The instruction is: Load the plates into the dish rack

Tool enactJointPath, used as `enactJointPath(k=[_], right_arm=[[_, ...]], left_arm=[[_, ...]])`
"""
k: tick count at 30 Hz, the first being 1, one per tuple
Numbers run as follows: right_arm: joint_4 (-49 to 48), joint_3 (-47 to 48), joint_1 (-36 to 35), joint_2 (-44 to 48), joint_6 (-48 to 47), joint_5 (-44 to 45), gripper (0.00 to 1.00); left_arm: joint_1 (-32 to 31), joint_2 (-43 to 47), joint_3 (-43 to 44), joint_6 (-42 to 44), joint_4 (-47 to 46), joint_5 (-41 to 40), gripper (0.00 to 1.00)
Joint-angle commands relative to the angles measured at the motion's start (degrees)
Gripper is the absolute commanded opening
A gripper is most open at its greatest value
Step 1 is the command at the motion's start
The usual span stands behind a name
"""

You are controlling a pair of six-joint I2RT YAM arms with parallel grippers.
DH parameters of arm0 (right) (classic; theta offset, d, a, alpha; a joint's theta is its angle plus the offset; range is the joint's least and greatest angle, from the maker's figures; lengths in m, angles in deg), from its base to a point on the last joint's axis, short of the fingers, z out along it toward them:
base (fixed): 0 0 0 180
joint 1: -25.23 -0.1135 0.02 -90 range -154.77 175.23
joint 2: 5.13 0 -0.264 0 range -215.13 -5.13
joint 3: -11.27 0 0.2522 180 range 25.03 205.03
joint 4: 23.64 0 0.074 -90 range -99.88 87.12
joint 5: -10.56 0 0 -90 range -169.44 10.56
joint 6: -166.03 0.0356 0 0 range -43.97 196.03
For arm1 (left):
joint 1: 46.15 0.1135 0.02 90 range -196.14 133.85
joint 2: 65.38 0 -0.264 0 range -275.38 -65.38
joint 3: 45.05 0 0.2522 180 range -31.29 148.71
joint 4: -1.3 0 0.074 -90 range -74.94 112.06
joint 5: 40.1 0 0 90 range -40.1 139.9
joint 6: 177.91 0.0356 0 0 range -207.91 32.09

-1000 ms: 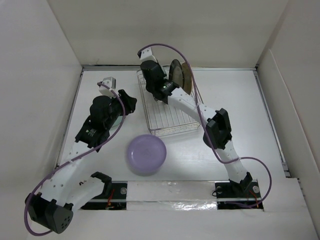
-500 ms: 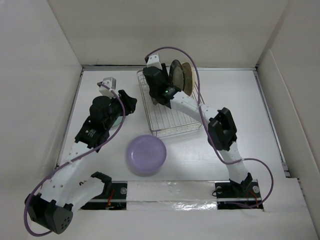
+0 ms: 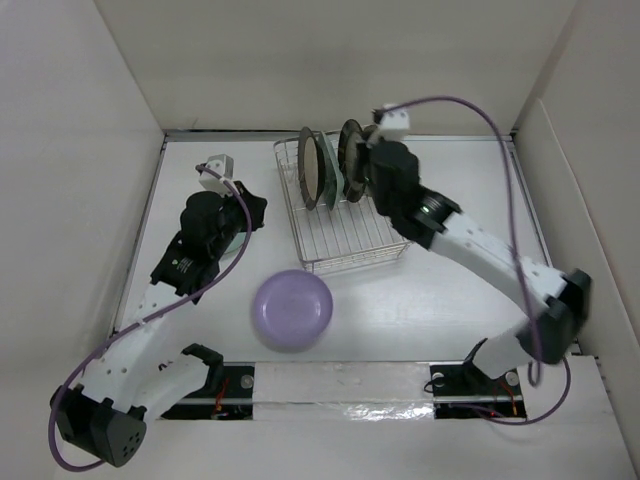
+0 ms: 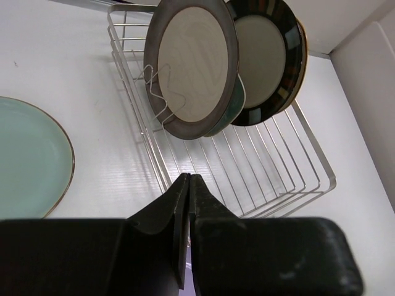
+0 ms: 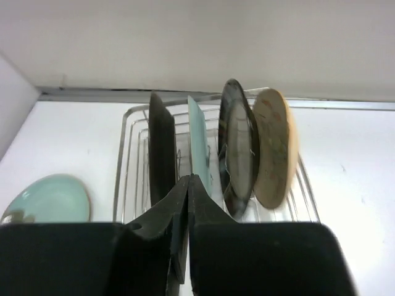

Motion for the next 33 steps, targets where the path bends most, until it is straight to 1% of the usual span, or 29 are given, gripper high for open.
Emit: enactJointPath(k=[1, 2, 3, 4, 5, 6, 7, 8, 9, 10, 11, 12, 14, 15, 17, 21, 23, 24, 27, 28, 33], right_arm=[[-7.9, -18.1, -3.5, 15.0, 11.6, -7.2, 0.0], [-8.3, -23.5, -6.4, 18.6, 14.2, -8.0, 0.0], [-8.2, -32.9, -8.4, 24.8, 16.9, -8.5, 0.0], [-6.7, -36.8, -10.2, 27.3, 22.8, -9.0, 0.0], [-4.5, -40.2, -14.1, 29.6, 25.9, -9.3, 0.0], [-1.8, -45.7, -15.9, 33.0, 29.0, -9.4, 0.0], [-0.6, -47.9, -18.0, 34.3, 35.2, -9.4, 0.0], [0.0, -49.8, -20.2, 35.2, 37.8, -9.2, 0.04], [1.0, -51.3, -24.5, 35.8, 40.3, -8.6, 0.09], [1.6, -53.0, -26.4, 35.6, 44.3, -6.6, 0.15], [2.5, -53.3, -27.9, 34.8, 45.9, -5.5, 0.35], [3.2, -53.4, -29.7, 33.8, 47.1, -4.7, 0.45], [3.8, -52.7, -30.5, 29.0, 48.7, -4.2, 0.6], [3.7, -52.4, -30.5, 27.2, 49.3, -3.8, 0.62], [3.7, -51.4, -30.5, 22.4, 51.2, -2.6, 0.63], [0.8, -51.5, -29.4, 16.5, 52.9, -1.9, 0.6], [-3.1, -51.7, -27.8, 14.4, 52.0, -3.3, 0.59], [-4.9, -51.0, -27.8, 11.9, 51.6, -4.1, 0.58], [-6.0, -48.9, -27.8, 8.6, 50.1, -5.2, 0.56], [-8.4, -48.7, -27.8, 7.3, 49.1, -5.4, 0.56], [-10.1, -48.7, -27.8, 4.4, 50.1, -5.9, 0.54]], left_arm=[[-0.2, 2.3, -0.6, 0.8, -1.0, 0.0, 0.0], [-0.2, 2.5, -0.6, 0.9, -1.1, 0.2, 0.0], [-0.2, 2.5, -0.6, 0.9, -1.1, 0.9, 0.0], [-0.2, 2.5, -0.6, 0.9, -1.2, 1.3, 0.0], [-0.2, 2.5, -0.6, 0.9, -1.3, 1.3, 0.01], [-0.2, 2.2, -0.6, 0.9, -1.4, 2.6, 0.07], [-0.2, 2.1, -0.6, 0.9, -1.5, 3.3, 0.11], [-0.2, 1.9, -0.6, 0.8, -1.6, 3.6, 0.15], [-0.2, 1.7, -0.5, 0.8, -1.7, 4.3, 0.18], [-0.2, 1.5, -0.4, 0.8, -1.6, 4.6, 0.19], [-0.2, 1.4, -0.3, 0.8, -1.5, 4.7, 0.19], [-0.2, 1.6, -0.3, 0.8, -1.4, 4.5, 0.19], [-0.2, 1.8, -0.5, 0.8, -1.4, 4.2, 0.2], [-0.2, 2.3, -0.6, 0.7, -1.5, 3.7, 0.2], [-0.2, 2.5, -0.8, 0.9, -1.4, 3.5, 0.2], [-0.2, 2.3, -0.9, 0.9, -1.4, 3.7, 0.2], [-0.2, 2.0, -1.0, 0.9, -1.6, 4.3, 0.21], [-0.2, 1.8, -1.0, 0.9, -1.6, 4.9, 0.21], [-0.2, 1.6, -0.9, 0.9, -1.6, 5.2, 0.21], [-0.2, 1.7, -1.1, 0.9, -1.7, 5.3, 0.21], [-0.2, 1.7, -1.1, 0.8, -1.7, 5.5, 0.21]])
